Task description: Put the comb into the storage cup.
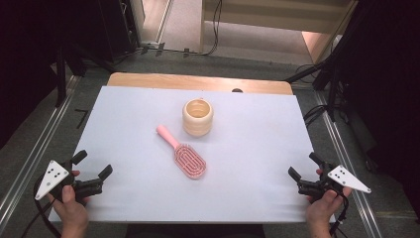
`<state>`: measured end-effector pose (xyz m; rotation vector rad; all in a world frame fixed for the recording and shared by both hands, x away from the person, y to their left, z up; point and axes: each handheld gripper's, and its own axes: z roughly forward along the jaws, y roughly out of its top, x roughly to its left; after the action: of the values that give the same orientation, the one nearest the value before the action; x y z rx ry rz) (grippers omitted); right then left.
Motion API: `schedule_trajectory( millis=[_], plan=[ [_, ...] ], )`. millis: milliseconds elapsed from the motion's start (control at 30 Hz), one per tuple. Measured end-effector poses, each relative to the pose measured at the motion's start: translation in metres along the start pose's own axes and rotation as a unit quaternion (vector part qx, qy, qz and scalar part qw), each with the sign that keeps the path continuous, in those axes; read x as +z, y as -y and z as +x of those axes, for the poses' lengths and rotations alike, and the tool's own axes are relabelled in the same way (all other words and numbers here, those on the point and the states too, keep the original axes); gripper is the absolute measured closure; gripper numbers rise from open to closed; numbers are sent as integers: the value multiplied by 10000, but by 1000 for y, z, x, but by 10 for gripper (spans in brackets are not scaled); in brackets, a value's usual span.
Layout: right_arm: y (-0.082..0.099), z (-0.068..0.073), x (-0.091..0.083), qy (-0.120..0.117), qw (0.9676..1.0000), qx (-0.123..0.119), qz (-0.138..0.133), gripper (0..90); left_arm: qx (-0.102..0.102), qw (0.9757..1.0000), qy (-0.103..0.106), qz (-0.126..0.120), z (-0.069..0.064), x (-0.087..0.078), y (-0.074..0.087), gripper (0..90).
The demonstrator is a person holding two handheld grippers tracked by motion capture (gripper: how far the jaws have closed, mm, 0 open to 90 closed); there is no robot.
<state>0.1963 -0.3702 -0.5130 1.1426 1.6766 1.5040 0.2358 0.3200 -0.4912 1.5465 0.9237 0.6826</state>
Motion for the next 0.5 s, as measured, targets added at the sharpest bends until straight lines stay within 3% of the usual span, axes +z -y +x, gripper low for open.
schedule_trajectory(
  millis=[433, 500],
  plan=[
    [0, 1, 1, -4, 10000, -34, 17, 0, 139, 9999, 63, 71, -3, 0, -4, 1],
    [0, 1, 2, -26, 10000, -53, 20, 0, 50, 9999, 70, 63, -2, 0, -6, 2]
  ],
)
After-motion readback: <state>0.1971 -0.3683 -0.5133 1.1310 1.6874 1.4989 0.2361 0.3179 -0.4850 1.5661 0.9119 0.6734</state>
